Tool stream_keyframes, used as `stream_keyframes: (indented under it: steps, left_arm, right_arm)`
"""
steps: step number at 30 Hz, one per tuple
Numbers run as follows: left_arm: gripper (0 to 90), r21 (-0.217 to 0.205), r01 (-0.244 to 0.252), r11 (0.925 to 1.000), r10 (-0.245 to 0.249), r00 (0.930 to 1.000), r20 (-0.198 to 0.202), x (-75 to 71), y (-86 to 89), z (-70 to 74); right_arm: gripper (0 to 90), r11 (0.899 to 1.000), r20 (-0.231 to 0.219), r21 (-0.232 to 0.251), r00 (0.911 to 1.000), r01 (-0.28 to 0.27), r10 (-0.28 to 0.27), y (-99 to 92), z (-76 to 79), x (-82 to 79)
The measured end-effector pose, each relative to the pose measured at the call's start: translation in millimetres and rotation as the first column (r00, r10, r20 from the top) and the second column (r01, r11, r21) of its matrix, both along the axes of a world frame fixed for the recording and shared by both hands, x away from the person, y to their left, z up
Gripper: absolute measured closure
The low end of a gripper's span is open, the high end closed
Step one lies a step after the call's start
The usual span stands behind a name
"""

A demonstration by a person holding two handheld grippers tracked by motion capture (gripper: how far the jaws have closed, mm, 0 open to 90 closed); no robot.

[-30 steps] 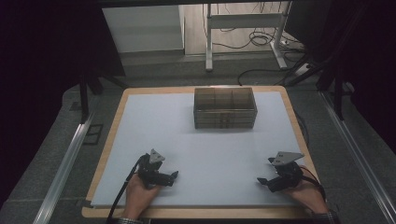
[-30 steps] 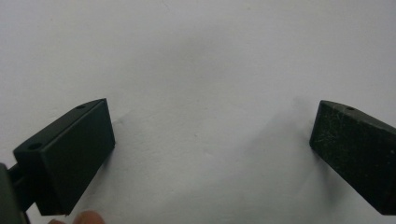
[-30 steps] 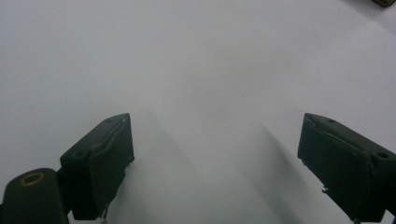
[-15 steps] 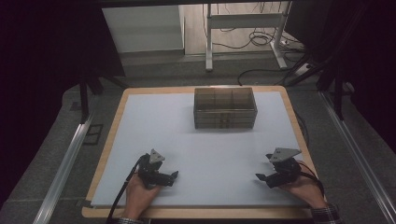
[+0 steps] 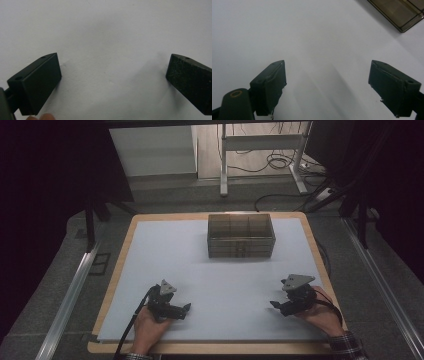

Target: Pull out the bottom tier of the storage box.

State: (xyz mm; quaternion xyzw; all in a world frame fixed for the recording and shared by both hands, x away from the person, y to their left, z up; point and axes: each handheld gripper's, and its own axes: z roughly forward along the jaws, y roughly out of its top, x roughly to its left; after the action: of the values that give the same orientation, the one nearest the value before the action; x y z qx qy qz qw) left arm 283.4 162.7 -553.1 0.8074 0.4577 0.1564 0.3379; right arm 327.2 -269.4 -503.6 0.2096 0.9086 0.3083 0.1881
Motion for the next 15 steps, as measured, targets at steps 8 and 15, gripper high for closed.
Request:
stream_keyframes:
  steps: [8,15]
  left_arm:
    - [0.0,0.0,0.0,1.0,0.0,1.0,0.0,-0.1,0.0,0.0]
    - [0.0,0.001,0.0,1.0,0.0,1.0,0.001,-0.2,-0.1,0.0]
  right_arm:
    - [15.7,1.0,0.026,-0.019,0.9996,-0.009,0.009,7.3,1.1,5.3]
    - [19.3,0.999,0.064,-0.05,0.9978,-0.013,0.016,15.5,-0.1,9.7]
